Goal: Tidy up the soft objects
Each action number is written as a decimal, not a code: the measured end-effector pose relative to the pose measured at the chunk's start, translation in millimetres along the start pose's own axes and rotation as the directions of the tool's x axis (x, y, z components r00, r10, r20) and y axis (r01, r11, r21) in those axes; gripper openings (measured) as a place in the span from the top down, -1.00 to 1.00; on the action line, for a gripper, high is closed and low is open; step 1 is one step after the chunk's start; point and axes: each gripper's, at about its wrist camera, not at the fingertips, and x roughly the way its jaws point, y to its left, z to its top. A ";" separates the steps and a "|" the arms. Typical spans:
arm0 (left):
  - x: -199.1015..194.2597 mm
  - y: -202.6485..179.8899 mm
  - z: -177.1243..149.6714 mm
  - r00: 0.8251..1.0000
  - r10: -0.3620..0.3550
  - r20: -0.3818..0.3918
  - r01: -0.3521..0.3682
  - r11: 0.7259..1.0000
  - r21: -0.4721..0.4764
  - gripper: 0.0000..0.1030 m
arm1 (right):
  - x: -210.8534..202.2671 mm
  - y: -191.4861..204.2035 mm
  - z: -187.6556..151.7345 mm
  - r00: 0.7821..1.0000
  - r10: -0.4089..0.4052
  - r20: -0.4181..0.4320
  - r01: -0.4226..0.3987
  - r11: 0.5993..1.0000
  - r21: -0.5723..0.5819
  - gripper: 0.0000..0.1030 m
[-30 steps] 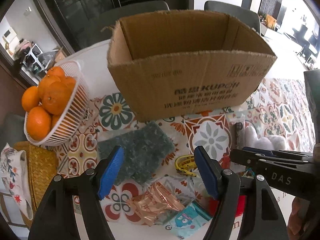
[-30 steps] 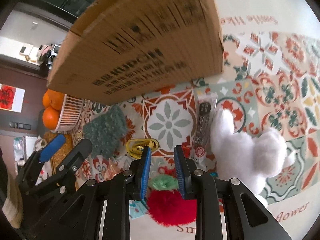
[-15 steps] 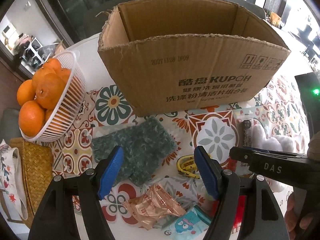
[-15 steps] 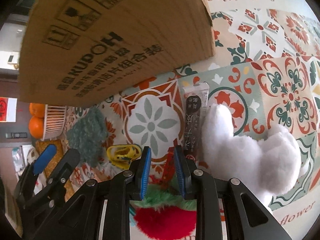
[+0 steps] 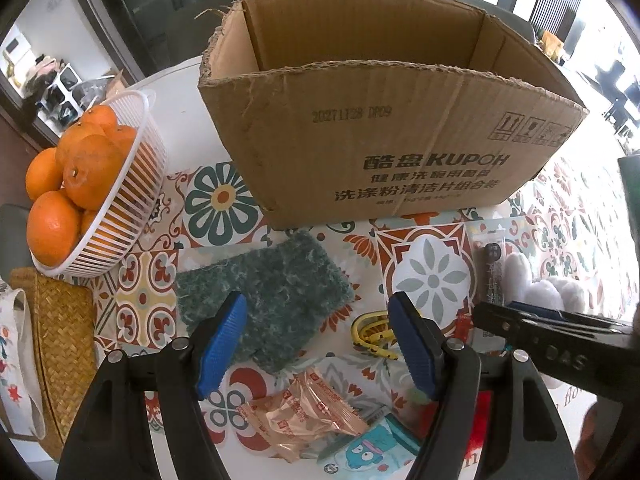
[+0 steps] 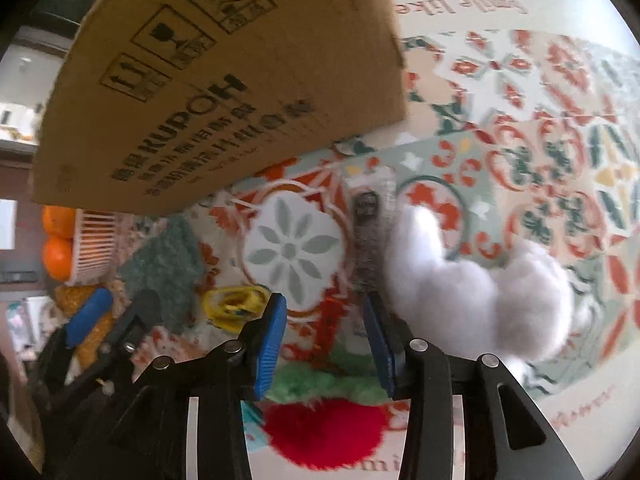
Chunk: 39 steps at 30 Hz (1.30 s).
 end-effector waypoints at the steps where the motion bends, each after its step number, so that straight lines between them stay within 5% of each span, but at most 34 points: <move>1: -0.2 -0.6 -0.1 1.000 -0.003 0.001 0.003 1.000 0.002 -0.41 | -2.2 1.8 -0.9 1.000 0.012 0.008 -0.012 1.000 -0.007 0.19; 11: 4.7 1.4 -0.4 1.000 -0.013 -0.007 0.012 1.000 -0.014 -0.41 | 19.3 2.4 11.0 0.998 -0.048 -0.027 0.048 0.999 0.006 0.20; 25: 18.5 20.5 -6.3 0.998 -0.007 -0.055 0.003 0.997 -0.072 -0.41 | 44.4 35.7 26.7 0.981 -0.189 0.052 0.192 0.979 -0.069 0.24; 28: 18.4 17.3 -8.5 0.998 0.000 -0.055 -0.003 0.999 -0.052 -0.41 | 47.2 40.7 27.7 0.975 -0.213 0.072 0.219 0.972 -0.090 0.55; 39: 0.6 -1.3 -9.4 0.999 -0.022 -0.034 0.022 1.000 -0.002 -0.41 | 27.4 36.3 18.2 0.988 -0.114 0.106 0.122 0.990 -0.076 0.60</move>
